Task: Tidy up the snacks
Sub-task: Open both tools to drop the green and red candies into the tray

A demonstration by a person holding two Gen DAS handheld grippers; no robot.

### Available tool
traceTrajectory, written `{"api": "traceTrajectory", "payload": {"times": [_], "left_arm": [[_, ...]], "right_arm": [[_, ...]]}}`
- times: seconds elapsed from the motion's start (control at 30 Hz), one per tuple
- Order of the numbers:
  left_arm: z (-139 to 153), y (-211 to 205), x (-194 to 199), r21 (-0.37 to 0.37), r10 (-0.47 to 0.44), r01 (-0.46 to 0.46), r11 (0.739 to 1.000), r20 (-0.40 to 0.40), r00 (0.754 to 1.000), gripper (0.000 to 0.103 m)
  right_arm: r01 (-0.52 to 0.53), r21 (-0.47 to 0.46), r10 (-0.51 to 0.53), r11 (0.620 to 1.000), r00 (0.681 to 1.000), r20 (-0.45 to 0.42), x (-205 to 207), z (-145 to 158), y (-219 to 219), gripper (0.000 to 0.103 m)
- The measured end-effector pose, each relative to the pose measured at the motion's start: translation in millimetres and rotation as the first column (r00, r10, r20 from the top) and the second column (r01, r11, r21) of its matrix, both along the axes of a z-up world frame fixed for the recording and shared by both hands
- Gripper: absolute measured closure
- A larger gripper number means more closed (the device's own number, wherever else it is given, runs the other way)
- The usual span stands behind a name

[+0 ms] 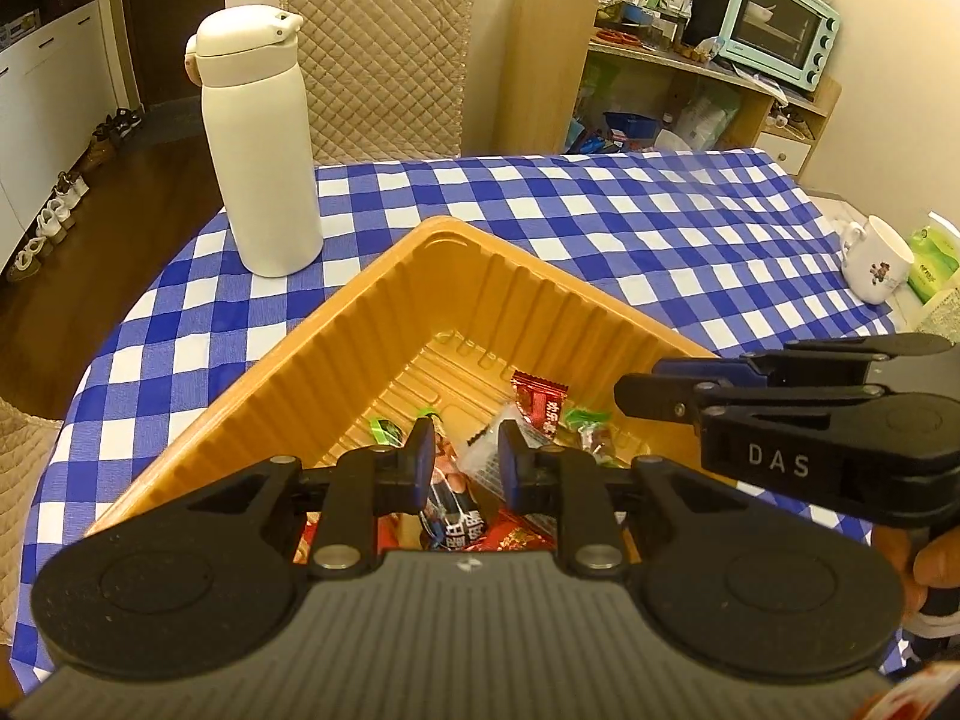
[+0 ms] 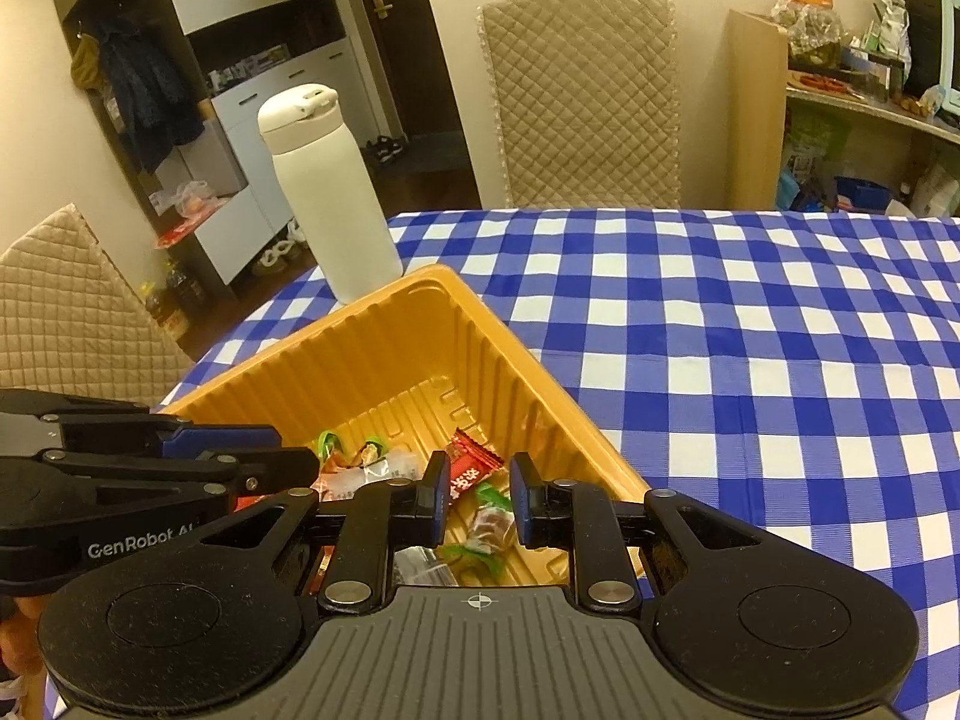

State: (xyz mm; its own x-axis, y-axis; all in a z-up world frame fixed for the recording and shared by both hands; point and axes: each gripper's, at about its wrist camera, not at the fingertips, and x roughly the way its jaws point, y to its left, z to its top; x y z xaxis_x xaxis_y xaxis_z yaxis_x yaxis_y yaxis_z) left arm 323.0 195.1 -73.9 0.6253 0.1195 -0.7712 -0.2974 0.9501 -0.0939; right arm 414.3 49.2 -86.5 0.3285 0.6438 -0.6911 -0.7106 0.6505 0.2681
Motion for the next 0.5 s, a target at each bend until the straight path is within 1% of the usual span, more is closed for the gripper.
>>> {"api": "traceTrajectory", "payload": {"times": [0.27, 0.37, 0.5], "left_arm": [[1.8, 3.5, -1.8, -0.011, 0.008, -0.008, 1.0, 0.002, 1.0, 0.083], [4.4, 3.0, -4.3, -0.017, 0.012, -0.012, 1.0, 0.005, 1.0, 0.083], [9.2, 1.7, -8.3, -0.016, 0.016, -0.016, 1.0, 0.013, 1.0, 0.082]], "right_arm": [[-0.002, 0.017, 0.003, 1.0, 1.0, -0.011, -2.2, 2.9, 1.9, 0.081], [-0.002, 0.027, 0.003, 1.0, 1.0, -0.024, -2.9, 5.7, 1.0, 0.081], [-0.002, 0.036, 0.003, 0.999, 1.0, -0.02, -6.6, 10.2, -2.4, 0.081]]}}
